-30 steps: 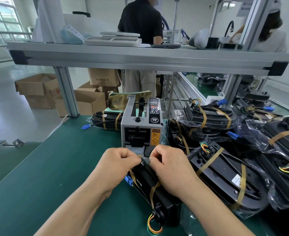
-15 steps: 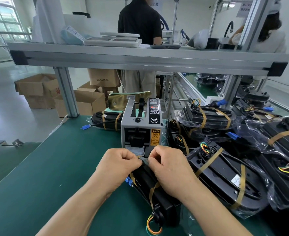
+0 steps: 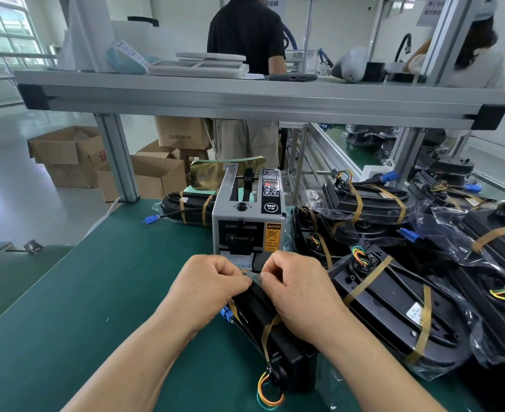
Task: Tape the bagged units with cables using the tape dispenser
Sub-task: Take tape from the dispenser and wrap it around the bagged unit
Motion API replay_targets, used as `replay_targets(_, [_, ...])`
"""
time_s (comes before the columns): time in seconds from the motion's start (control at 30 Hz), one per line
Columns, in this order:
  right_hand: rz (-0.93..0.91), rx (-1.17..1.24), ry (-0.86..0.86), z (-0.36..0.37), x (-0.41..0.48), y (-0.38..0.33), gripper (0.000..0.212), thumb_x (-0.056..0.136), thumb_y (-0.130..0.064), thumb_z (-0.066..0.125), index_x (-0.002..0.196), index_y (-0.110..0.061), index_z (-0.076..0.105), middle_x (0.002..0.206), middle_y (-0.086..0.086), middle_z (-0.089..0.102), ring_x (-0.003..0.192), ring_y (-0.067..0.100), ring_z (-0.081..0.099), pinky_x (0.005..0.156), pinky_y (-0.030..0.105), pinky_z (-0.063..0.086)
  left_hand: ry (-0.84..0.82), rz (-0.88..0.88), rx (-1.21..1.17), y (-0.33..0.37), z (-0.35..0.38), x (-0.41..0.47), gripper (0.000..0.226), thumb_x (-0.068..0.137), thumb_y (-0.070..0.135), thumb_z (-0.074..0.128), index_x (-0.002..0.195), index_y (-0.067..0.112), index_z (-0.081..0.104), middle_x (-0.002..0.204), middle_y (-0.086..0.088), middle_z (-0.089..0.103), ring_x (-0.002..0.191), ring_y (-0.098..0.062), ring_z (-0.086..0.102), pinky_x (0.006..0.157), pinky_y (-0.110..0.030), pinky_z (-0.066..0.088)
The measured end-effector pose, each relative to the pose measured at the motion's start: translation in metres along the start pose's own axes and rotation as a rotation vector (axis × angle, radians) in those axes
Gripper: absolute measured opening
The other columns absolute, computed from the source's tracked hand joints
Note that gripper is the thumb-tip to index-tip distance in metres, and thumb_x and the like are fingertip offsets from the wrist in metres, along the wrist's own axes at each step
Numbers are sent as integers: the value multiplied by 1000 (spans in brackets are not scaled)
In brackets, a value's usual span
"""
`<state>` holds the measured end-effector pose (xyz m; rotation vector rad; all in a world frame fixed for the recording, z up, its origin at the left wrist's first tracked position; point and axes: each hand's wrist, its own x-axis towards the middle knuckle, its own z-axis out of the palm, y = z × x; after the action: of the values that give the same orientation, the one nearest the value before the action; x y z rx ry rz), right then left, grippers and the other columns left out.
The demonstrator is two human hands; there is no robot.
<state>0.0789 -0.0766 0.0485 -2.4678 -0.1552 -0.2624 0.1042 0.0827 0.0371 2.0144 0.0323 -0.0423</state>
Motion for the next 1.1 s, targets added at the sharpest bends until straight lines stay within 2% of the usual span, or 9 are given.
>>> replay_targets(0.2, [-8, -3, 10, 1, -1, 0, 16, 95, -28, 54, 83, -23, 62, 85, -9, 63, 79, 11, 59, 71, 34, 52, 15, -46, -160, -4, 6, 2, 26, 72, 18, 84, 72, 13, 58, 52, 10, 49, 39, 2, 40, 39, -7, 30])
replay_targets(0.3, [-16, -16, 13, 0, -1, -1, 15, 96, -28, 54, 84, -23, 62, 85, -9, 63, 80, 11, 59, 73, 33, 52, 31, -47, -216, -7, 10, 2, 31, 72, 23, 86, 70, 14, 57, 53, 9, 49, 40, 3, 41, 40, -6, 32])
replay_targets(0.5, [-2, -4, 7, -1, -1, -1, 16, 95, -26, 53, 83, -22, 62, 83, -9, 62, 78, 12, 58, 71, 33, 51, 37, -29, -263, -13, 8, 6, 22, 81, 22, 80, 71, 10, 64, 59, 3, 55, 43, 2, 45, 44, -6, 36])
replay_targets(0.73, [2, 17, 13, 1, 0, 2, 16, 94, -27, 55, 80, -25, 61, 81, -9, 62, 77, 10, 57, 68, 31, 49, -106, 25, -186, -14, -2, 9, 30, 69, 21, 90, 77, 12, 63, 51, 12, 44, 43, 0, 38, 42, -11, 32])
replay_targets(0.9, [-20, 28, 19, 4, 0, 5, 17, 94, -30, 56, 77, -26, 58, 79, -10, 60, 74, 8, 55, 63, 28, 46, -197, 35, -71, -10, -17, 20, 25, 69, 14, 89, 74, 12, 64, 53, 8, 50, 47, -4, 44, 49, -15, 38])
replay_targets(0.97, [-42, 32, 17, 4, 0, 6, 19, 95, -35, 56, 78, -27, 57, 79, -10, 60, 73, 7, 55, 65, 29, 48, -210, 30, -75, -9, -19, 24, 22, 72, 9, 87, 72, 11, 65, 53, 5, 54, 48, -6, 50, 53, -18, 43])
replay_targets(1.03, [-46, 42, 4, 2, 2, 8, 30, 91, -53, 59, 78, -27, 57, 78, -10, 60, 73, 6, 55, 66, 29, 48, -195, 22, -102, -10, -16, 25, 20, 75, 8, 84, 72, 9, 65, 53, 3, 57, 48, -7, 53, 53, -19, 47])
replay_targets(1.1, [-10, 36, -41, 0, 3, 8, 48, 72, -77, 61, 80, -29, 55, 78, -11, 60, 73, 3, 55, 63, 27, 44, -168, 10, -151, -11, -13, 23, 19, 78, 7, 83, 73, 9, 65, 52, 4, 58, 46, -6, 53, 50, -17, 47])
